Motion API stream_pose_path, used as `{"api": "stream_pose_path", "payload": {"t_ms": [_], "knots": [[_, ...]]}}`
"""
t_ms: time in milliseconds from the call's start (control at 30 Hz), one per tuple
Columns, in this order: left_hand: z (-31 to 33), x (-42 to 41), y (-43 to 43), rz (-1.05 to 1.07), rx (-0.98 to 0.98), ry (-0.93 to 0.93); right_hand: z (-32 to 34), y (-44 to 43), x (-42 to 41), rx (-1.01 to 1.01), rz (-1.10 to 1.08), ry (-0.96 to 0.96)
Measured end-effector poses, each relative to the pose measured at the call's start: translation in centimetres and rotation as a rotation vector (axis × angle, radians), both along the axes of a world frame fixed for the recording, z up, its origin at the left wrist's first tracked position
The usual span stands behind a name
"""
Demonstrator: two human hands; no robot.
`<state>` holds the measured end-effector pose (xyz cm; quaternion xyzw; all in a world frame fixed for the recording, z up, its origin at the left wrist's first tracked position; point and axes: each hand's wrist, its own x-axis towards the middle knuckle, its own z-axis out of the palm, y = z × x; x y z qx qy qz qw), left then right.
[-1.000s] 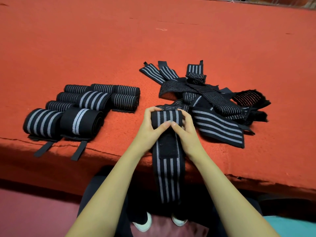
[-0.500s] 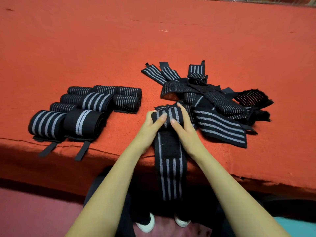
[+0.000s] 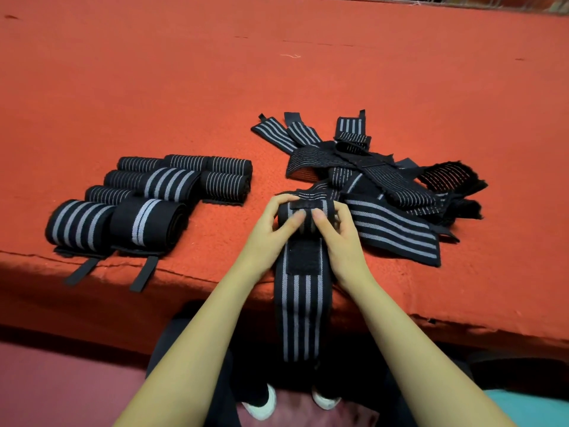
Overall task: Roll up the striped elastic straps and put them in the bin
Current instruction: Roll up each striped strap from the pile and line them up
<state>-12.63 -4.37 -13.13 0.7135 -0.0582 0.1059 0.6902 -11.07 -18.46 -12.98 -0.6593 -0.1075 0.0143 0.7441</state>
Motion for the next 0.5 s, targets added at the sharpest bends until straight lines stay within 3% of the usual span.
{"api": "stream_pose_path", "payload": {"t_ms": [200, 400, 500], "knots": [[0.4, 0.3, -0.3, 0.051, 0.083, 0.085, 0.1, 0.0, -0.3, 0.007, -0.003, -0.033], [0.2, -0.2, -0.2, -0.031, -0.122, 0.033, 0.1, 0.2, -0.3, -0.033, -0.007, 0.006], [0.0, -0.6, -0.2, -0.039, -0.035, -0.031, 0.2, 0.3, -0.2, -0.045, -0.024, 0.007]]}}
